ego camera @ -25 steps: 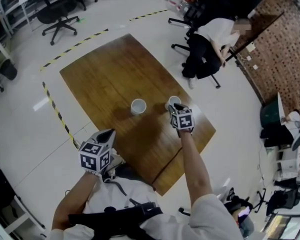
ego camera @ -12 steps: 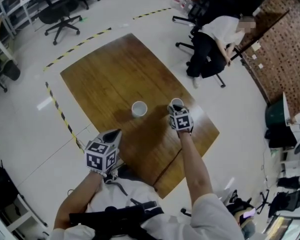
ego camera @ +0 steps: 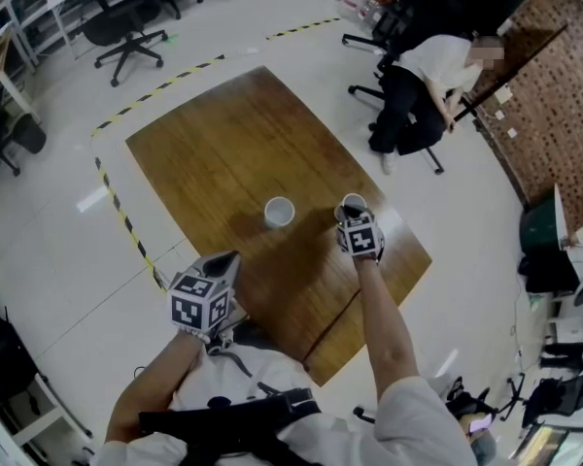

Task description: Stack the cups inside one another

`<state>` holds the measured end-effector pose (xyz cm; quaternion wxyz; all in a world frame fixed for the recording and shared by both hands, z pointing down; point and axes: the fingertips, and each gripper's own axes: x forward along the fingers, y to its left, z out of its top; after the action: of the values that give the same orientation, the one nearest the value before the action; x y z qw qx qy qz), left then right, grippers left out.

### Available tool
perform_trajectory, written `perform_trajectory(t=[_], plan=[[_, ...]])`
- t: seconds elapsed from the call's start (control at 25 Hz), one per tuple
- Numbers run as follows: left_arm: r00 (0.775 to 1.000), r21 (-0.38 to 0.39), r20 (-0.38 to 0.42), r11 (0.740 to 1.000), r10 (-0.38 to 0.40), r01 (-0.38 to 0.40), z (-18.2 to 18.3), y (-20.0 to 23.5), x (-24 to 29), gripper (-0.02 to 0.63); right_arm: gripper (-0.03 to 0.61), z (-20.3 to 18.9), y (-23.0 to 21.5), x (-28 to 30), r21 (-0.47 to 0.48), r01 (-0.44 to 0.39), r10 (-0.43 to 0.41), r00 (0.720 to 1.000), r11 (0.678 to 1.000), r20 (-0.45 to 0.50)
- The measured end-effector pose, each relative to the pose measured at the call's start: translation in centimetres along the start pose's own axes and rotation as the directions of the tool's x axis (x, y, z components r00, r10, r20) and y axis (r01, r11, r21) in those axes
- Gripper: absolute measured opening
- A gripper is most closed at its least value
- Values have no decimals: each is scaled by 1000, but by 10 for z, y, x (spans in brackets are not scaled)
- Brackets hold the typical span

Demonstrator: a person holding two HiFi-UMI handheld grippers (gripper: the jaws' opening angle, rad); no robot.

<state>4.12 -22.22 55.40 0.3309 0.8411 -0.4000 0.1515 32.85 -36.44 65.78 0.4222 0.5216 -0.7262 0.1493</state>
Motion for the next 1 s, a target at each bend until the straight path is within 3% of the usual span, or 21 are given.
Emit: perform_trajectory(t=[0.44, 0.72, 1.0], plan=[[999, 7, 7, 999, -32, 31, 0, -2, -6, -5, 31, 60, 26, -67, 39, -54, 45, 979, 998, 199], [999, 2, 12, 999, -35, 35, 0, -3, -8, -4, 31, 105, 69, -99, -25, -146, 147, 946, 989, 290], [1000, -3, 22, 1000, -20, 20, 2, 4, -13, -3, 31, 135, 116, -106, -96, -217, 236, 920, 971, 312]])
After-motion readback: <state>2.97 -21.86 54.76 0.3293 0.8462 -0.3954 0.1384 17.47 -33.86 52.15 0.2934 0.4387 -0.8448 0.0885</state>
